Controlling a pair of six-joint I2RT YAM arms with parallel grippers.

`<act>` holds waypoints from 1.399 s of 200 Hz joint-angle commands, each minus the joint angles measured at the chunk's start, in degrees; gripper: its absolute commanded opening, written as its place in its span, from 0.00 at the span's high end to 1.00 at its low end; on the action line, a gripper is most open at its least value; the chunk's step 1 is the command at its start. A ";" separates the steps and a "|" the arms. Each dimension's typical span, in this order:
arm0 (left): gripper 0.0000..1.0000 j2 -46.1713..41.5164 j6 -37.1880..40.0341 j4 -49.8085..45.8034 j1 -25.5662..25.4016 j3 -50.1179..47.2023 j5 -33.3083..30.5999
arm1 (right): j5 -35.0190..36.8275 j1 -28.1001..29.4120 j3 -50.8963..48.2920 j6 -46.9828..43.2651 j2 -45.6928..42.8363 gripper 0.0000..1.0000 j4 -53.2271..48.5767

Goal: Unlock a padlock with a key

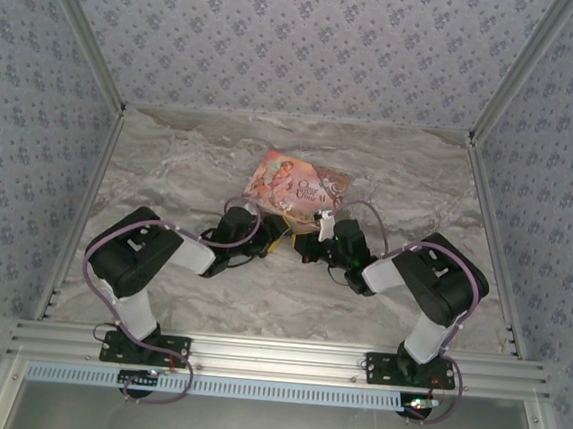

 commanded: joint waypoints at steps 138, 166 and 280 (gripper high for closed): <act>0.66 1.77 -7.97 12.21 -0.90 -1.13 -2.74 | -4.47 0.46 4.11 19.20 1.29 1.00 0.14; 0.75 2.37 -8.29 12.89 -1.05 -0.78 -2.59 | -5.55 0.15 4.59 21.46 1.35 1.00 0.20; 1.00 -4.90 -5.49 4.79 -1.03 -0.62 -3.79 | -3.13 -1.23 2.86 13.47 -6.43 0.60 -10.20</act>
